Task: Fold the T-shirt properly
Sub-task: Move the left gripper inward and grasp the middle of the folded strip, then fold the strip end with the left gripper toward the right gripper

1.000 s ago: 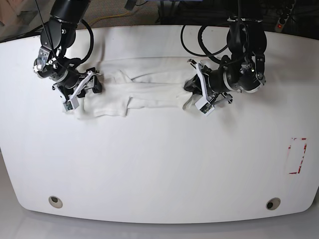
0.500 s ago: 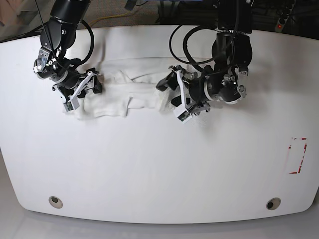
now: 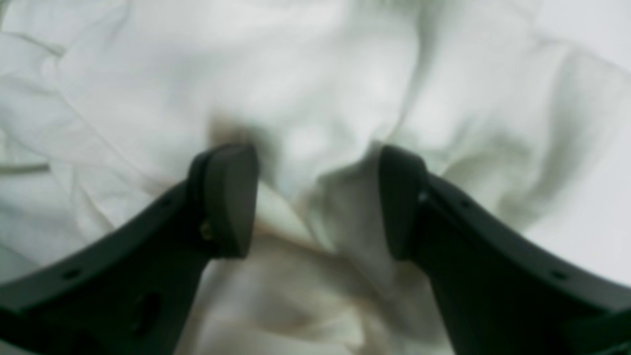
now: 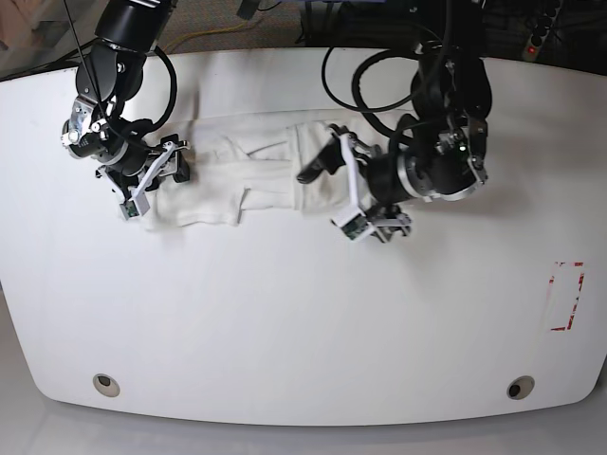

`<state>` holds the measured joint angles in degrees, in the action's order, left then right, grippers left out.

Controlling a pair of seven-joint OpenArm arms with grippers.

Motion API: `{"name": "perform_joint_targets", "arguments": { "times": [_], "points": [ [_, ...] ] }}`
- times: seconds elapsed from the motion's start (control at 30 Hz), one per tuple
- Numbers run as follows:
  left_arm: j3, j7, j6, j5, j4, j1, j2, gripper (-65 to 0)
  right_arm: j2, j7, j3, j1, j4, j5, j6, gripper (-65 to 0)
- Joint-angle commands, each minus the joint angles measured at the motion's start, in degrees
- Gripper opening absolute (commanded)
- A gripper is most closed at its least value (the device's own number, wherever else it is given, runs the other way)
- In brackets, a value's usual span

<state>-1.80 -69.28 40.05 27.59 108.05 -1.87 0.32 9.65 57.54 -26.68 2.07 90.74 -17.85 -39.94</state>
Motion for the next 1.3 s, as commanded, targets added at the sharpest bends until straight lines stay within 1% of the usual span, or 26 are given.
{"name": "perform_joint_targets", "arguments": {
  "times": [0.0,0.1,0.23,0.33,0.4,0.47,0.57,0.67,0.73,0.77,0.9,0.97,1.07,1.17,1.27],
  "points": [
    [1.8,0.6,-0.1,-0.7,0.4,-0.5,-1.4,-19.2,0.5,0.7,-0.3,-1.2,4.9,-0.9,-0.1,-28.7],
    [2.1,0.6,-0.1,-1.6,0.2,1.7,-4.5,-19.3,0.5,3.2,-2.2,-1.3,8.5,-2.8,-0.1,-28.7],
    [2.3,1.3,-0.1,-2.6,0.0,4.4,-8.0,-19.3,0.4,7.7,-8.4,-3.3,10.2,-8.3,-0.1,-28.7],
    [2.3,4.4,-0.1,-2.7,0.0,6.8,-9.9,-22.6,0.5,11.2,-15.0,-6.0,8.9,-10.9,-0.1,-28.7],
    [2.2,6.7,-0.1,-2.7,0.0,8.4,-10.4,-25.7,0.9,13.2,-18.9,-7.6,6.8,-10.9,-0.1,-28.4],
    [2.2,7.6,-0.1,-2.7,0.0,9.5,-10.1,-26.2,2.1,14.2,-21.5,-9.0,3.8,-10.9,-0.1,-28.1],
    [2.2,7.7,-0.1,-2.7,0.0,10.3,-10.0,-26.5,4.8,15.3,-22.6,-10.4,-2.9,-11.4,-0.1,-27.9],
    [2.2,7.9,-0.2,-2.8,-0.1,10.5,-9.7,-26.9,6.4,14.2,-23.0,-11.4,-9.7,-11.4,-0.1,-27.9],
    [2.3,7.9,-0.2,-3.3,-0.2,10.6,-9.4,-31.4,6.7,12.4,-23.0,-11.6,-14.2,-11.4,-0.1,-27.9],
    [2.2,7.9,-0.2,-3.8,-0.4,10.6,-9.3,-35.8,6.7,11.5,-22.9,-11.6,-16.1,-11.4,-0.1,-27.9],
    [1.9,7.8,-0.2,-5.8,-0.8,10.6,-9.2,-58.2,6.7,10.3,-22.6,-11.5,-19.4,-11.4,-0.1,-27.9],
    [1.8,7.8,-0.2,-7.1,-0.8,10.6,-9.2,-65.0,5.3,10.5,-22.5,-11.3,-19.1,-11.5,-0.1,-27.9],
    [1.8,7.8,-0.2,-8.7,-0.8,10.8,-9.2,-64.4,3.6,10.5,-22.0,-9.6,-17.0,-11.5,-0.1,-27.9],
    [1.8,7.8,-0.2,-10.8,-2.5,10.6,-9.2,-64.4,2.2,10.5,-19.1,-8.4,-14.6,-11.5,-0.1,-27.9],
    [1.8,7.8,-0.2,-12.1,-5.1,10.3,-9.2,-64.4,0.1,10.5,-17.4,-6.7,-12.7,-11.5,-0.1,-27.9]
  ]
}}
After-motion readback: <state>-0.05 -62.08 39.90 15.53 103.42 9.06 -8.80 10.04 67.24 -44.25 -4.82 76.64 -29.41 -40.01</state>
